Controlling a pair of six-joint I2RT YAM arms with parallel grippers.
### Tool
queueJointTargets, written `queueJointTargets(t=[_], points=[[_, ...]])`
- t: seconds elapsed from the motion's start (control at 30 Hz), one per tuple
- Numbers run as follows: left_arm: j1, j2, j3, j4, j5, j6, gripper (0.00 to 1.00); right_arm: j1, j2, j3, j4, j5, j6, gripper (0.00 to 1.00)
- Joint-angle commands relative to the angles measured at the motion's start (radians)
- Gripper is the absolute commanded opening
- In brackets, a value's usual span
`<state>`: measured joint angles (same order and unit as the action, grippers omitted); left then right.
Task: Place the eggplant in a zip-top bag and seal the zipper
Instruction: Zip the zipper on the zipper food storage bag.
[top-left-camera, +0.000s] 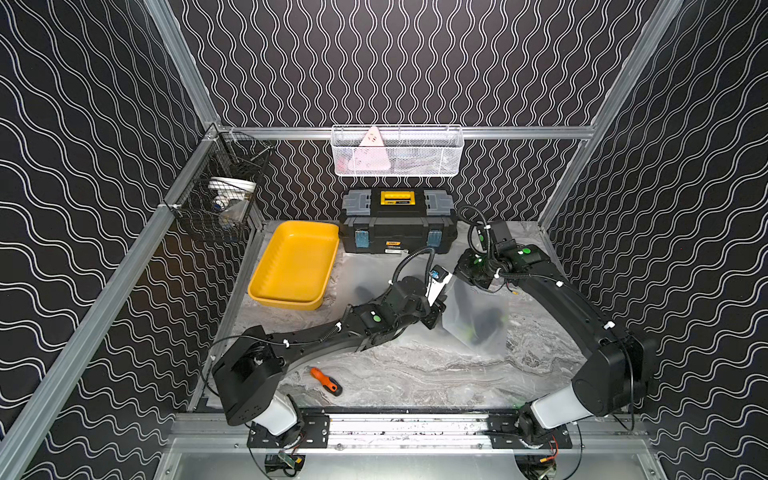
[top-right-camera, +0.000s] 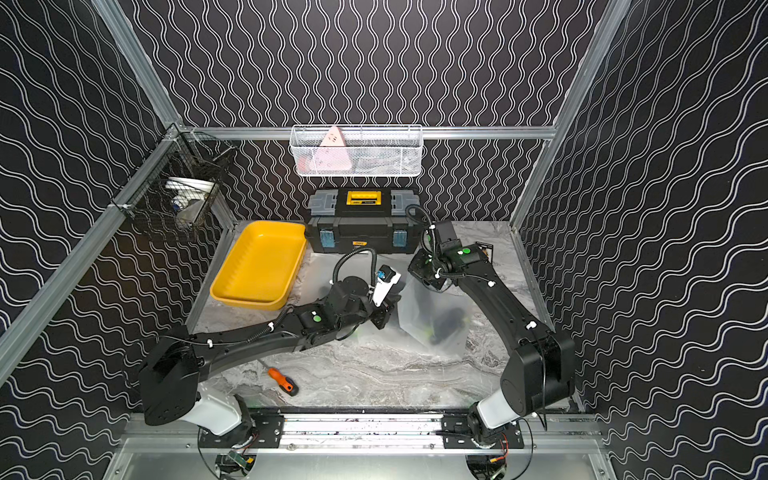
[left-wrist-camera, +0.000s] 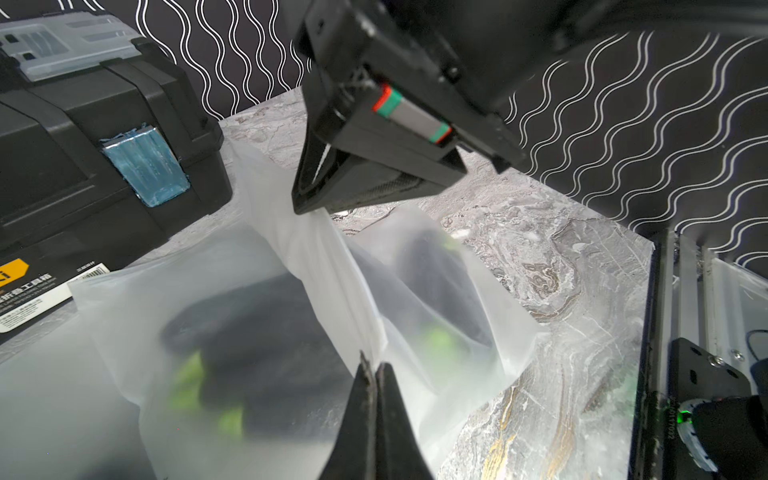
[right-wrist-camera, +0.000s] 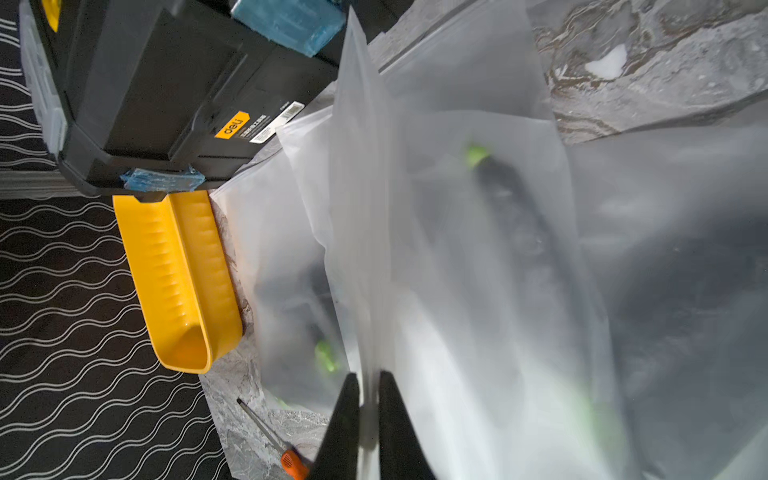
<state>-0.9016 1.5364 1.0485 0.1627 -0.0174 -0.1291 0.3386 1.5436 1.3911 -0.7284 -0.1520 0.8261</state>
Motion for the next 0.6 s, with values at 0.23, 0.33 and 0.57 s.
queueJointTargets(t=[0.23, 0.33, 0.57], points=[[-0.007, -0.018, -0.011, -0.017, 0.054, -0.012, 0.00, -0.099, 0.046, 0.027, 0.119, 0.094, -0.024, 0.11], [-0.008, -0.022, -0.015, -0.017, 0.052, -0.015, 0.00, -0.130, 0.060, 0.036, 0.125, 0.094, -0.028, 0.11], [-0.008, -0.020, -0.011, -0.017, 0.047, -0.018, 0.00, -0.203, 0.081, 0.046, 0.143, 0.100, -0.025, 0.11]])
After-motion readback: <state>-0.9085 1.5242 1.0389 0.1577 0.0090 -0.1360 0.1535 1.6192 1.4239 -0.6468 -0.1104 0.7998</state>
